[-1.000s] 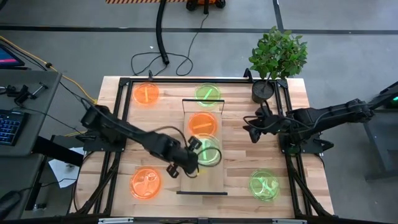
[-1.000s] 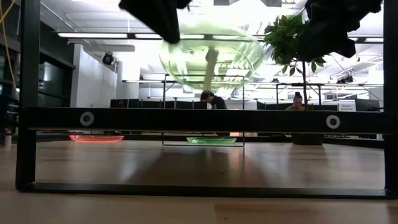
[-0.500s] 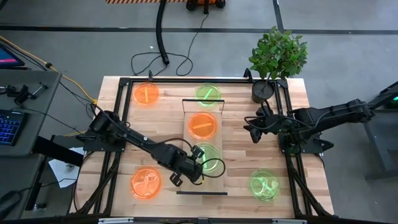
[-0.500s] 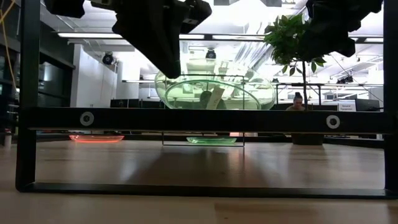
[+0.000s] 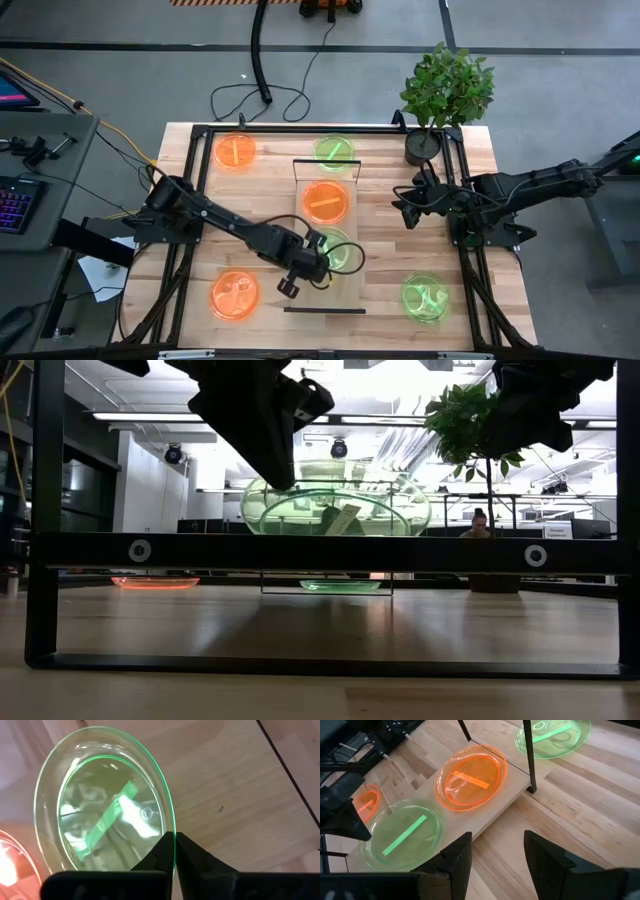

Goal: Place and stack plates onto a shelf
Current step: Put the middle left green plate on the shelf, then stack the bottom green plate on top of the green plate on the shelf

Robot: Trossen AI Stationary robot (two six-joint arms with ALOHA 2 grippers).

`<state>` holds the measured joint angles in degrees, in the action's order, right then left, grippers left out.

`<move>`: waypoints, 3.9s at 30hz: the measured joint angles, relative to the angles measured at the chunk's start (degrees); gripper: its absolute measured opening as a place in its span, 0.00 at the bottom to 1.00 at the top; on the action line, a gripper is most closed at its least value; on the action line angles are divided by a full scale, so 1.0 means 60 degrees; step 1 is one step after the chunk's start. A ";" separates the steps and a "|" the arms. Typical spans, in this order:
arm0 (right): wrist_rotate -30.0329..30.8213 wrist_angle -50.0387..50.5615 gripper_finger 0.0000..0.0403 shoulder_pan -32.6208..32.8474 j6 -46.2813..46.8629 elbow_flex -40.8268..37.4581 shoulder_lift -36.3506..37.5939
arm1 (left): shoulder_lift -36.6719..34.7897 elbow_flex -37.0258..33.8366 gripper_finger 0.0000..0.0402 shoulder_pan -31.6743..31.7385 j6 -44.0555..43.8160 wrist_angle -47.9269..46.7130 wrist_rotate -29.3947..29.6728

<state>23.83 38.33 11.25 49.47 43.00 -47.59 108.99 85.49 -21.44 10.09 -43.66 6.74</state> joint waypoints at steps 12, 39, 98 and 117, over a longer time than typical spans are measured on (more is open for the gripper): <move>0.0004 0.0000 0.40 0.0000 0.0178 0.0000 0.0000 | 0.0000 0.0000 0.20 0.0210 -0.0022 0.0036 -0.0590; -0.0731 -0.0503 0.40 0.0001 0.0547 0.0000 -0.0004 | -0.4787 -0.2188 0.27 0.2682 -0.3538 0.5281 -0.2275; -0.4136 -0.0723 0.40 0.6128 1.0682 0.0007 -0.4395 | -0.9061 -0.7898 0.26 0.3273 -0.7126 1.0815 -0.1344; -0.4850 -0.0388 0.40 0.5893 1.1497 0.0035 -0.6996 | -0.9060 -0.7898 0.26 0.3273 -0.6965 1.0819 -0.1265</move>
<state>-5.27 36.00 46.61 118.46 43.21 -89.57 54.63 38.11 -1.80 -31.70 21.26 -0.85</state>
